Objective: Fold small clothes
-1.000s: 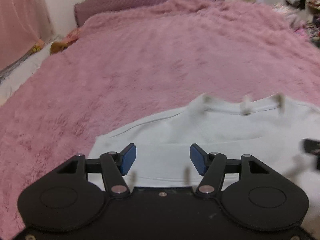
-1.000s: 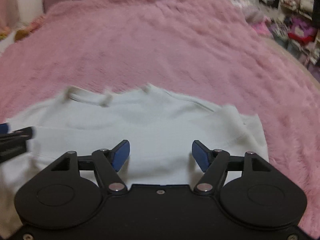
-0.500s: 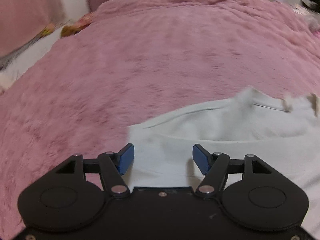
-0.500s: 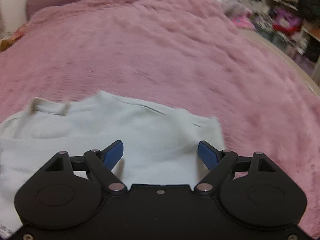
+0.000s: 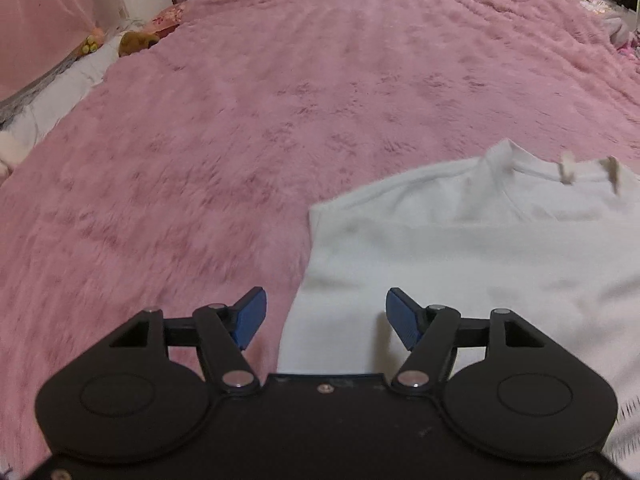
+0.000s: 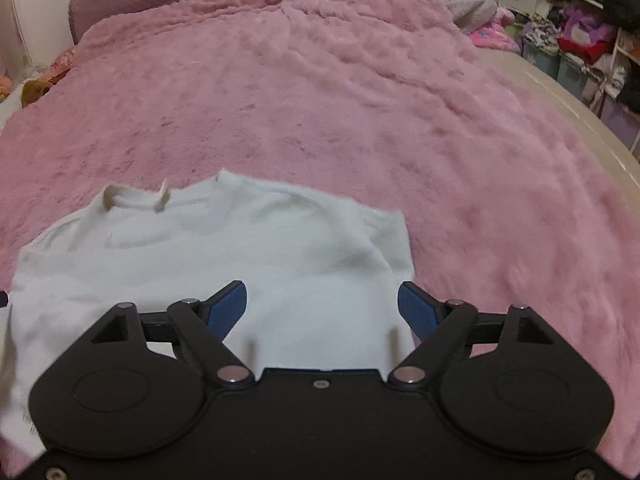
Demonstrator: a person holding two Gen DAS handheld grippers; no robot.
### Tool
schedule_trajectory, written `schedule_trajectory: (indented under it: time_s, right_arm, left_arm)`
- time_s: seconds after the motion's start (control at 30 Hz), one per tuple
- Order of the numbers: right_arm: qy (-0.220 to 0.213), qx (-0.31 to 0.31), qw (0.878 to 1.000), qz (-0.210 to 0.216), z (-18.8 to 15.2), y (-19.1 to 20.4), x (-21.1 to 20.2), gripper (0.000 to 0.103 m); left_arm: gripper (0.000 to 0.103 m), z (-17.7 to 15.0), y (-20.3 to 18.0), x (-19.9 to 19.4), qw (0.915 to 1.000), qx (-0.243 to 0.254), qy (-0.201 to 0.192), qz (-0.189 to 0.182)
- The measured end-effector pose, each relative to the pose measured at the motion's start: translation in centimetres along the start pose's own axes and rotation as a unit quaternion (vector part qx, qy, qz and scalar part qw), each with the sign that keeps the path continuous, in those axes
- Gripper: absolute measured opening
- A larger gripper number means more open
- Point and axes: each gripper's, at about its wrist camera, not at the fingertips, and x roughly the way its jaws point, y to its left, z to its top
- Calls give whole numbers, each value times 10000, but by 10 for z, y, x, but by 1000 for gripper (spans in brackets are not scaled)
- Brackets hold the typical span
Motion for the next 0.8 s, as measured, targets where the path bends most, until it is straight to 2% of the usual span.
schedule_trajectory:
  time_s: [0.17, 0.33, 0.4, 0.43, 0.5, 0.57, 0.6, 0.63, 0.8]
  right_arm:
    - [264, 503, 9983, -108, -40, -31, -17, 81]
    - [652, 1296, 9891, -236, -96, -68, -35, 81]
    - [693, 1485, 9863, -163, -115, -76, -39, 79]
    - [564, 1335, 9893, -152, -118, -72, -40, 80]
    - [623, 1372, 9886, 2, -115, -68, -32, 77]
    - [543, 1700, 9839, 89, -109, -68, -22, 52]
    - [485, 1736, 9836, -8, -104, -66, -21, 27]
    - [428, 1737, 9839, 19, -100, -62, -24, 16]
    - [-33, 1596, 9869, 223, -89, -45, -58, 13]
  left_arm:
    - [68, -43, 6, -25, 9996, -148, 247, -6]
    - [68, -79, 12, -40, 9985, -285, 459, -19]
    - [68, -89, 16, -46, 9982, -330, 494, -14]
    - [68, -92, 17, -48, 9981, -340, 508, -12]
    - [68, -96, 21, -51, 9980, -366, 518, -8]
    - [68, -97, 25, -54, 9980, -372, 516, 6]
    - [68, -98, 27, -58, 9980, -394, 492, 23]
    - [68, -98, 30, -60, 9981, -422, 457, 27]
    - [68, -98, 55, -75, 9977, -597, 312, 119]
